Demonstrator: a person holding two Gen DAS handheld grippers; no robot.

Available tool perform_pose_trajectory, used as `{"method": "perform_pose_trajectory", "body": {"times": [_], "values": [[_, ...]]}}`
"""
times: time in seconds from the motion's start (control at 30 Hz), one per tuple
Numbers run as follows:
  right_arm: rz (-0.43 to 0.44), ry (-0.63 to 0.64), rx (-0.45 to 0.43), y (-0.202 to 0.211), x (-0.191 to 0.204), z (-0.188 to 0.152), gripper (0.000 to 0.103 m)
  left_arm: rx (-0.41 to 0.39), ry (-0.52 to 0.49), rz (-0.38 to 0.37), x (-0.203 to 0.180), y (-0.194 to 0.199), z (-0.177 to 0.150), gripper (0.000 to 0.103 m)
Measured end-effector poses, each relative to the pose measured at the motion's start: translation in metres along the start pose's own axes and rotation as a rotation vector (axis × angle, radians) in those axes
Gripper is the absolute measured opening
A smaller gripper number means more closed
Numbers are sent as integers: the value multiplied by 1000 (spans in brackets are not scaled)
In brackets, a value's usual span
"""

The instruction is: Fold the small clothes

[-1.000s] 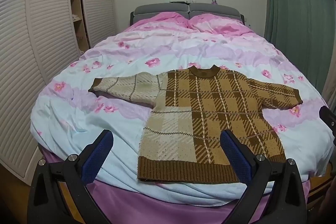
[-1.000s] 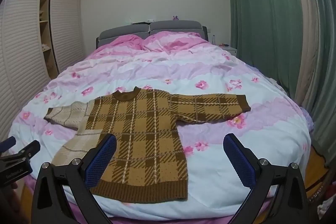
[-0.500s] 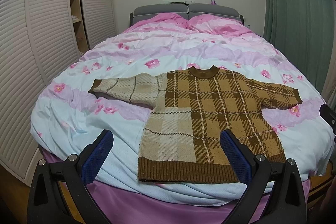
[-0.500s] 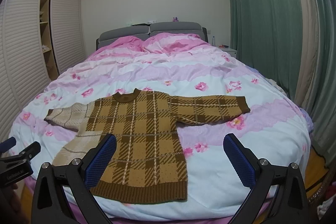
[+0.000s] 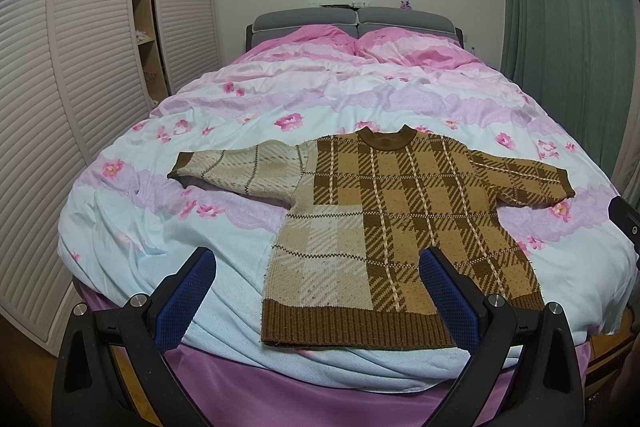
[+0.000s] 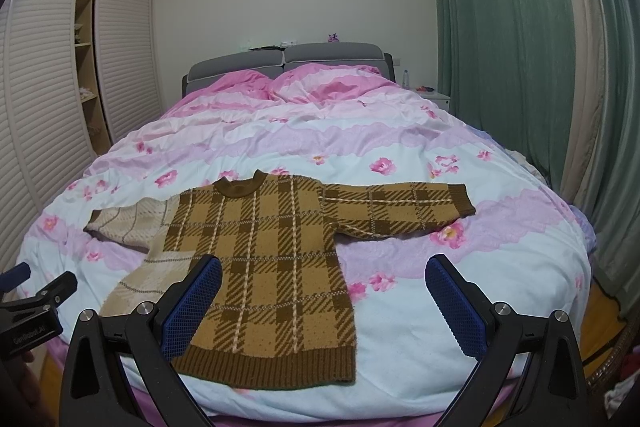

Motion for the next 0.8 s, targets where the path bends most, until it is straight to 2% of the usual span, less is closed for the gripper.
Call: {"method": "perform_pose_trajectory", "body": {"times": [0.8], "values": [[-2,-14,-6,4,-6,7,103,-4,-5,-1,-8,6,1,103]]}}
Point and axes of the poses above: each gripper's, at about its wrist camera, not at the fingertips, and y roughly against the way its jaws point, x to its left, z to its top, the point moved 8 cm from there along -y, roughly the way its jaws point, and after that the axes turned 7 degrees about z, right-handed, at the moved point
